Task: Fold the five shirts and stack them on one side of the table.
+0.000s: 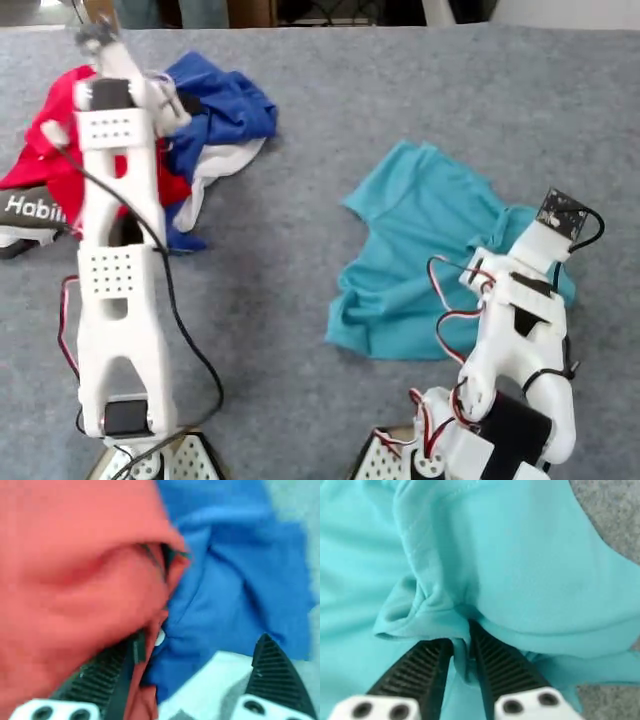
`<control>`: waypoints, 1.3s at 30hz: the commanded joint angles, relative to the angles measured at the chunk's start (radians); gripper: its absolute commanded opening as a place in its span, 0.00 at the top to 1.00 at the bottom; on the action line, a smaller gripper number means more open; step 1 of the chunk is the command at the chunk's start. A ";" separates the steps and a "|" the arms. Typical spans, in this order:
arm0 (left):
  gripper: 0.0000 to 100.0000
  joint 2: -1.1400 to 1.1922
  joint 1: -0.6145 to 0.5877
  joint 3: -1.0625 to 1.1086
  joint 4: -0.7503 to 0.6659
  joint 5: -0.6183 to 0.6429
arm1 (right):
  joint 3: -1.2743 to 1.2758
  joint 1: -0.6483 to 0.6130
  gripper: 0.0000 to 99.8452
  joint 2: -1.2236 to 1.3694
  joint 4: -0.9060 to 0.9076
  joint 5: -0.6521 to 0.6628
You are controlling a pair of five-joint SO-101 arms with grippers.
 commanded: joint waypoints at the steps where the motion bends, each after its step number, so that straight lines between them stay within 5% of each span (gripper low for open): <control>1: 0.65 0.035 -0.007 0.097 -0.038 -0.029 | 0.001 -0.017 0.99 -0.021 -0.011 -0.008; 8: 0.78 0.066 -0.084 0.110 0.135 -0.071 | 0.001 -0.017 0.99 -0.021 -0.011 -0.008; 12: 0.97 0.068 -0.111 0.110 0.141 -0.132 | 0.001 -0.017 0.99 -0.021 -0.011 -0.008; 21: 0.97 0.055 -0.406 0.070 0.147 -0.305 | 0.001 -0.017 0.99 -0.021 -0.011 -0.008; 28: 0.97 0.055 -0.684 -0.272 0.236 -0.454 | 0.001 -0.017 0.99 -0.021 -0.011 -0.008; 33: 0.97 0.032 -0.723 -0.331 0.255 -0.511 | 0.001 -0.017 0.99 -0.021 -0.011 -0.008; 39: 0.97 -0.084 -0.618 -0.182 0.256 -0.474 | 0.001 -0.017 0.99 -0.021 -0.011 -0.008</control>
